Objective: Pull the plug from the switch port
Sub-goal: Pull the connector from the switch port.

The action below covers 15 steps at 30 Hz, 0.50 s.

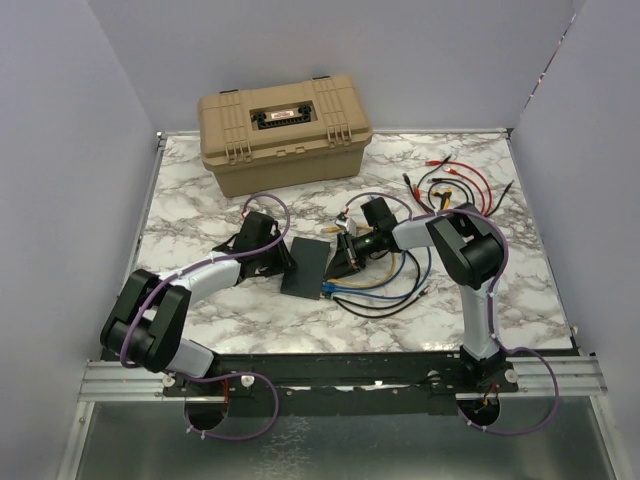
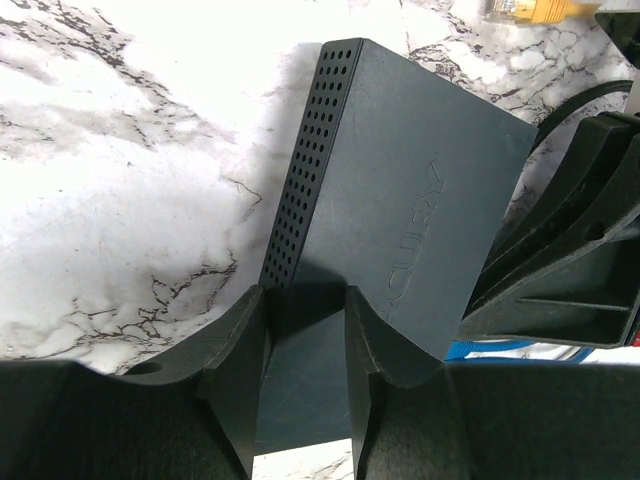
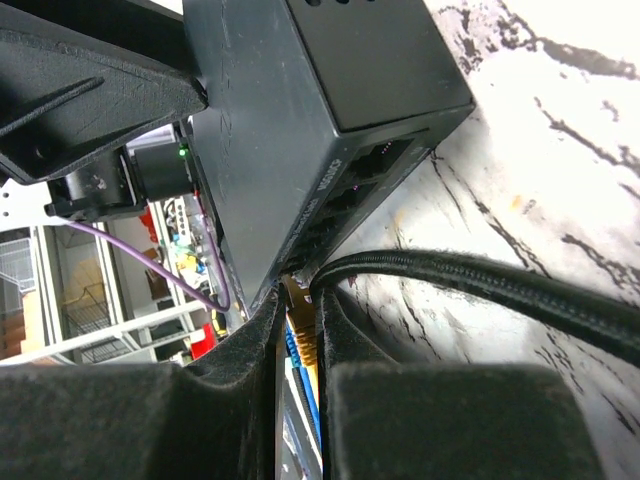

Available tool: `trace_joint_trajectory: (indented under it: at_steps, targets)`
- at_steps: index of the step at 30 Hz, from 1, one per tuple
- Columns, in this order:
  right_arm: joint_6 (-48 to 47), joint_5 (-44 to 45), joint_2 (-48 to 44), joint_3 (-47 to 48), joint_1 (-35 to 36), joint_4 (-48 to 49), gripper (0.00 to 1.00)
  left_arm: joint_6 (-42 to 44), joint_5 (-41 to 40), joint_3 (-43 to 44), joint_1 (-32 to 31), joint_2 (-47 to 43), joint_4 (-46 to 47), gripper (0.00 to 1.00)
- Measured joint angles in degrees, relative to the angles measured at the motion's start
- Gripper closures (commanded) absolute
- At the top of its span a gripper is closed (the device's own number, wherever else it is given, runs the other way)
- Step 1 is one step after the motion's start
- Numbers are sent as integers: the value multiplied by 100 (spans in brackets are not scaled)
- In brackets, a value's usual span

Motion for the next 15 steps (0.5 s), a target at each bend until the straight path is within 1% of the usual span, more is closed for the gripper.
trace_joint_trajectory:
  at_steps: [8,15]
  targets:
    - [-192,-50,0,-11,-76,-4,100,-2,-2,61,4,127,-35,100]
    - [-616,-52,-55,-15,-177,-293,100,-42,81,144,-7,321,107,100]
